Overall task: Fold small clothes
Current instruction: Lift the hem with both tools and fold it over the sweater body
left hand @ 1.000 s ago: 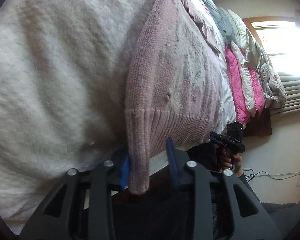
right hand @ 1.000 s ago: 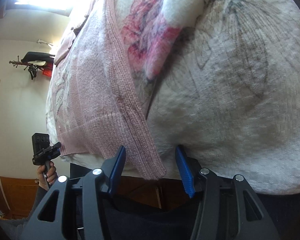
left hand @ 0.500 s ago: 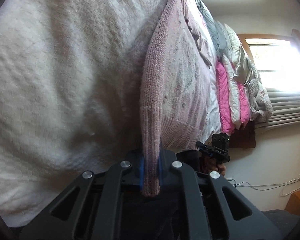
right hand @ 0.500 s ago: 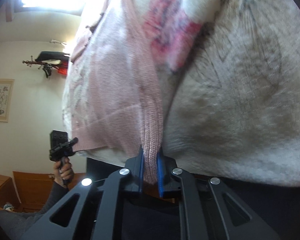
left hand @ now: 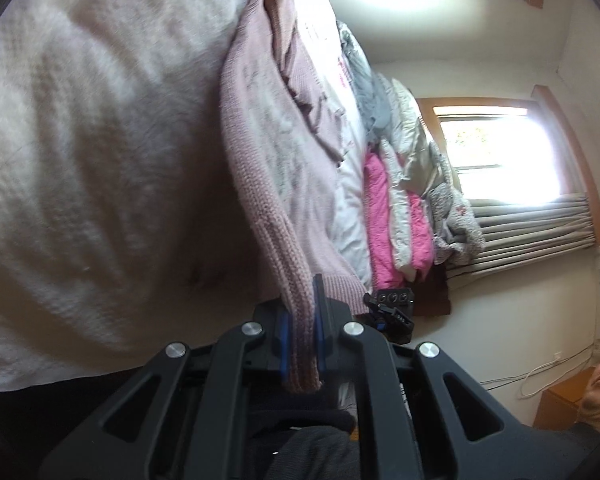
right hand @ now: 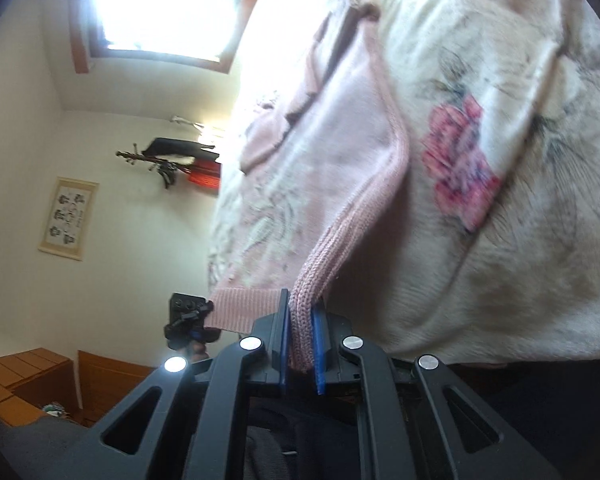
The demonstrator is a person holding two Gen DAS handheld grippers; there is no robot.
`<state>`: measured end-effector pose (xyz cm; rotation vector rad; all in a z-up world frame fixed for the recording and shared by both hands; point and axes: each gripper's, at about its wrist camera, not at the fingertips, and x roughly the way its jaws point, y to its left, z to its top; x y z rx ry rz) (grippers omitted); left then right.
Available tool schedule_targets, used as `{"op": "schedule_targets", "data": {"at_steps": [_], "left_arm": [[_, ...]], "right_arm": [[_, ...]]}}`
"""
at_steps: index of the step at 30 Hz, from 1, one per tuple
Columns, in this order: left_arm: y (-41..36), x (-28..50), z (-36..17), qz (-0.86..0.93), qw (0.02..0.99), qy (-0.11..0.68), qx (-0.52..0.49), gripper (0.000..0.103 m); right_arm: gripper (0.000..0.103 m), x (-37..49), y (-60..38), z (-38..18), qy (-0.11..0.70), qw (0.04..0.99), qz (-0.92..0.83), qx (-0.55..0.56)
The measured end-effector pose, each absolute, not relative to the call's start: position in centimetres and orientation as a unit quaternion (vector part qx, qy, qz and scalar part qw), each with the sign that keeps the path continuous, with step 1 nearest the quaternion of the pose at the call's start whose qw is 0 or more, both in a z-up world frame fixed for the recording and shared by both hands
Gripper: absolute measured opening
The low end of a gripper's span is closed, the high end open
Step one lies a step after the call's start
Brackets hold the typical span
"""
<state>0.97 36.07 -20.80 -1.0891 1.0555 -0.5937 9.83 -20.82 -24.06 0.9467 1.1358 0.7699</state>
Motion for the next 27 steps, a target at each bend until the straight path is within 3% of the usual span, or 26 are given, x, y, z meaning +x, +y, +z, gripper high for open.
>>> {"op": "schedule_targets", "data": {"at_steps": [17, 27], "left_arm": [[38.7, 7.4, -16.0, -0.283, 0.675, 0.39, -0.559, 0.007], [40.9, 14.5, -15.5, -0.258, 0.679, 0.389, -0.566, 0.008]], "right_arm": [[0.009, 16.9, -22.9, -19.6, 0.421, 0.667, 0.362, 0.497], [0.009, 24.3, -24.6, -19.2, 0.418, 0.675, 0.326, 0.512]]}}
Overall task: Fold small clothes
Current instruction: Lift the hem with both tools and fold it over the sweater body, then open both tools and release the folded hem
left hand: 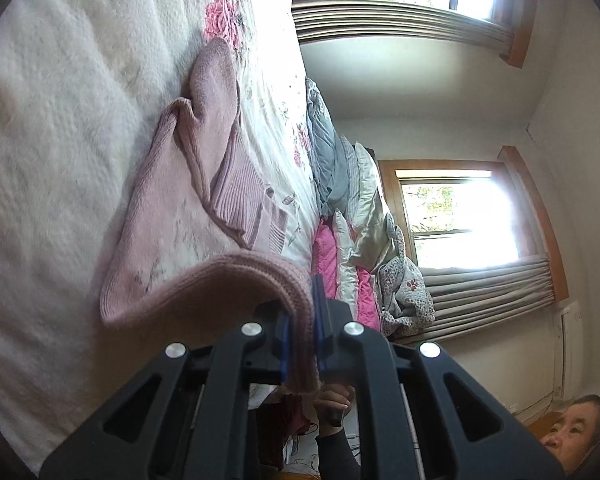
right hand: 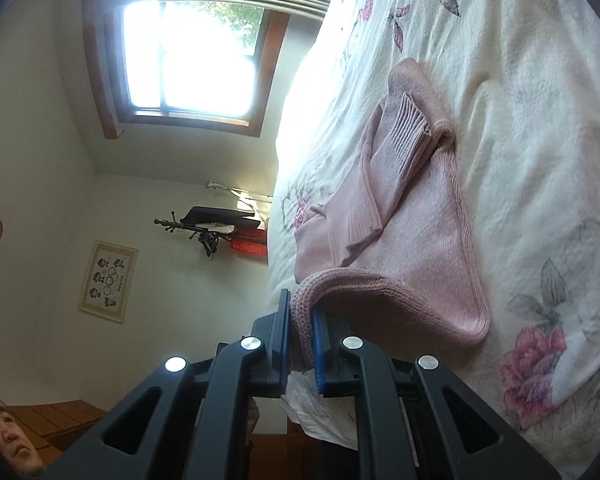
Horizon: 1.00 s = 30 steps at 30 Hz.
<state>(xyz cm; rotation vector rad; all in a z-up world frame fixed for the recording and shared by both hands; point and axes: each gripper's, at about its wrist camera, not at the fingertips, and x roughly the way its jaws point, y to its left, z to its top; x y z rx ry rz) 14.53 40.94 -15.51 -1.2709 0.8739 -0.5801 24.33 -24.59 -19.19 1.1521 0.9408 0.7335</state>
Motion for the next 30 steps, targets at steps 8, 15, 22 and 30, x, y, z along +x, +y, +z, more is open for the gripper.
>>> {"op": "schedule_targets", "data": {"at_steps": [8, 15, 22, 30], "left_arm": [[41.4, 21.3, -18.6, -0.222, 0.67, 0.421, -0.57, 0.008], [41.9, 25.6, -22.1, -0.174, 0.657, 0.45, -0.579, 0.011], [41.8, 25.8, -19.5, -0.166, 0.704, 0.452, -0.522, 0.034], [41.2, 26.7, -15.2, -0.144, 0.779, 0.458, -0.404, 0.045]], "right_arm": [[0.009, 31.8, -24.3, -22.0, 0.471, 0.676, 0.268, 0.499], [0.016, 36.6, -23.9, -25.7, 0.518, 0.671, 0.212, 0.487], [0.049, 37.2, -22.6, -21.9, 0.527, 0.709, 0.225, 0.412], [0.054, 36.6, -22.7, -18.3, 0.524, 0.761, 0.217, 0.316]]}}
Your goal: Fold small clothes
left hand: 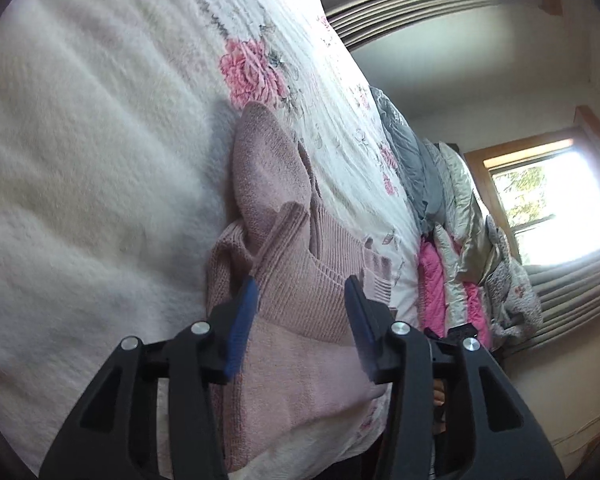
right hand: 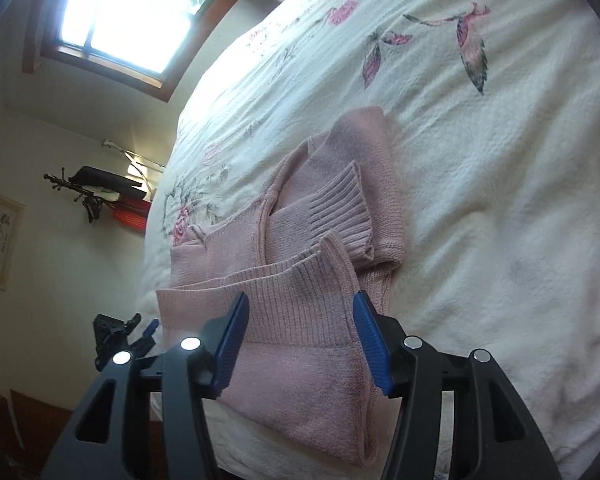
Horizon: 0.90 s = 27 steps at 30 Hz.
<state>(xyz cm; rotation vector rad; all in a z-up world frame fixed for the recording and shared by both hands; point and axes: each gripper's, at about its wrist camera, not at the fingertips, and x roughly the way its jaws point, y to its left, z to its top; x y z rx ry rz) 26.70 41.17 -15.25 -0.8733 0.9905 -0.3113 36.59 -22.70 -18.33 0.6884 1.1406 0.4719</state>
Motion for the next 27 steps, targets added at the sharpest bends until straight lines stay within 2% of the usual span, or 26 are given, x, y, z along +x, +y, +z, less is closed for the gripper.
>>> {"op": "schedule_targets", "data": {"at_steps": [10, 11, 13, 14, 15, 16, 17, 19, 27], "left_arm": [[38.2, 31.4, -15.7, -0.119, 0.8, 0.523, -0.268, 0.048], [37.9, 31.7, -15.8, -0.118, 0.801, 0.527, -0.259, 0.048], [37.5, 31.8, -15.6, -0.117, 0.805, 0.528, -0.244, 0.046], [37.3, 31.7, -15.6, -0.117, 0.807, 0.528, -0.238, 0.042], [37.2, 31.6, -15.5, -0.115, 0.809, 0.527, -0.231, 0.028], [37.1, 31.5, -15.4, -0.114, 0.812, 0.527, -0.224, 0.018], [37.2, 31.3, -15.3, -0.114, 0.814, 0.524, -0.224, 0.018], [37.4, 31.0, -15.0, -0.121, 0.816, 0.516, -0.232, 0.006], [36.8, 30.0, -13.5, -0.148, 0.826, 0.491, -0.235, 0.006]], "right_arm": [[0.051, 37.6, -19.0, -21.6, 0.562, 0.777, 0.2, 0.202], [0.048, 37.7, -18.8, -21.8, 0.565, 0.776, 0.2, 0.196], [0.032, 37.6, -18.3, -21.9, 0.569, 0.774, 0.205, 0.186], [0.021, 37.5, -18.2, -21.9, 0.569, 0.776, 0.206, 0.18], [0.014, 37.4, -18.2, -21.7, 0.565, 0.779, 0.206, 0.176], [0.011, 37.2, -18.2, -21.5, 0.562, 0.782, 0.206, 0.175], [0.011, 37.1, -18.3, -21.4, 0.558, 0.784, 0.205, 0.176], [0.01, 36.9, -18.4, -21.0, 0.552, 0.788, 0.206, 0.178], [0.01, 36.1, -18.1, -18.7, 0.535, 0.8, 0.21, 0.173]]}}
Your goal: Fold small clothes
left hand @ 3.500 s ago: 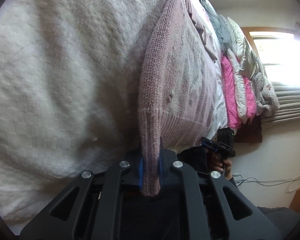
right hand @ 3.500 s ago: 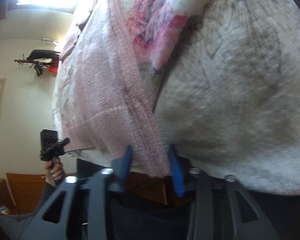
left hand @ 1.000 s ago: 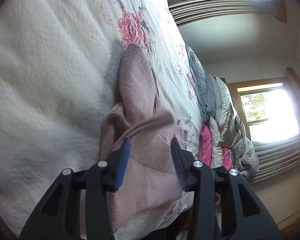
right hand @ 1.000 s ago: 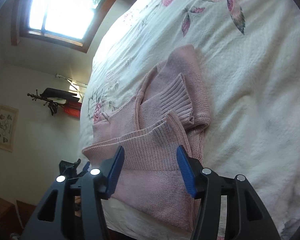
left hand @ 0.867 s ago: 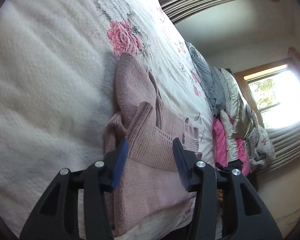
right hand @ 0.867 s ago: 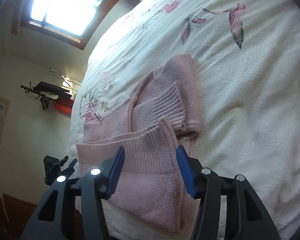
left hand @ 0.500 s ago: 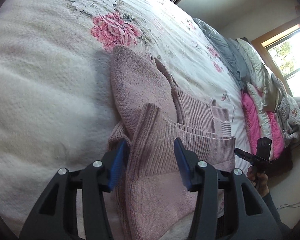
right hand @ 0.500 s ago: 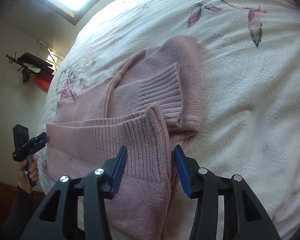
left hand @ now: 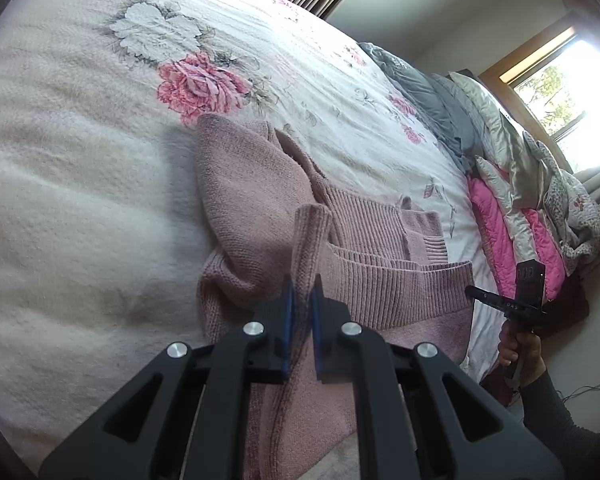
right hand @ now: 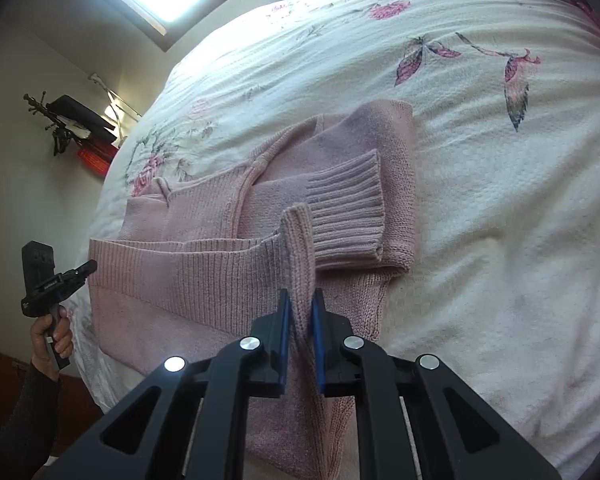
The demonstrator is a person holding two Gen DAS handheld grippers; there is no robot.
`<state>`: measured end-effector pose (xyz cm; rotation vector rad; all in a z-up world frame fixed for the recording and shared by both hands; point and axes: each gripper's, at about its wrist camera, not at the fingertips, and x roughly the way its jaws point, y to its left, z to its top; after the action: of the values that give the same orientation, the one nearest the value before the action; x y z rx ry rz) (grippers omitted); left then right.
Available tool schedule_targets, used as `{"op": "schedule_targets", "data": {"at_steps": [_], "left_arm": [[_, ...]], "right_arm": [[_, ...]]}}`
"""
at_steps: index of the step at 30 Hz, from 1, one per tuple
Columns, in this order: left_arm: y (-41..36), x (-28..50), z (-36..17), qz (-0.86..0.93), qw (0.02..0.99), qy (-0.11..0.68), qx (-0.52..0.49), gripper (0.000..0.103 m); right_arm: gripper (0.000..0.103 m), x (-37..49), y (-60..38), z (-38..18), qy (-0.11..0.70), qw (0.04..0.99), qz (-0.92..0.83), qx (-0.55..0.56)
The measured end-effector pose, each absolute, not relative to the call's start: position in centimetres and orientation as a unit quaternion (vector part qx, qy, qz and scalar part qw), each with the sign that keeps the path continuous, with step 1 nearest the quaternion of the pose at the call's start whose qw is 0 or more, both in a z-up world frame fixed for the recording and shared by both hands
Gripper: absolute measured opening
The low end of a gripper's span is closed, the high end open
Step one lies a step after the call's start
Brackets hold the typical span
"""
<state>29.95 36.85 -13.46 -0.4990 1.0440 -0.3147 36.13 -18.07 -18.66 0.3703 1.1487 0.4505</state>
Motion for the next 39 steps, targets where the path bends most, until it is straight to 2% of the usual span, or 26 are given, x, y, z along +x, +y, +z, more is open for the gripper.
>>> {"op": "schedule_targets", "data": {"at_steps": [9, 15, 24, 39], "left_arm": [[36.6, 30.4, -8.7, -0.182, 0.846, 0.44, -0.239, 0.005], [37.2, 34.4, -7.5, -0.178, 0.849, 0.435, -0.241, 0.005], [38.7, 41.6, -9.1, -0.147, 0.838, 0.459, -0.257, 0.005], [40.3, 48.4, -14.6, -0.114, 0.81, 0.494, -0.293, 0.005]], "right_arm": [[0.009, 36.5, -18.3, -14.2, 0.498, 0.824, 0.216, 0.165], [0.009, 39.6, -18.6, -12.4, 0.481, 0.836, 0.198, 0.173], [0.009, 46.4, -18.2, -13.0, 0.49, 0.837, 0.164, 0.18], [0.009, 52.8, -17.9, -18.3, 0.522, 0.823, 0.122, 0.188]]}}
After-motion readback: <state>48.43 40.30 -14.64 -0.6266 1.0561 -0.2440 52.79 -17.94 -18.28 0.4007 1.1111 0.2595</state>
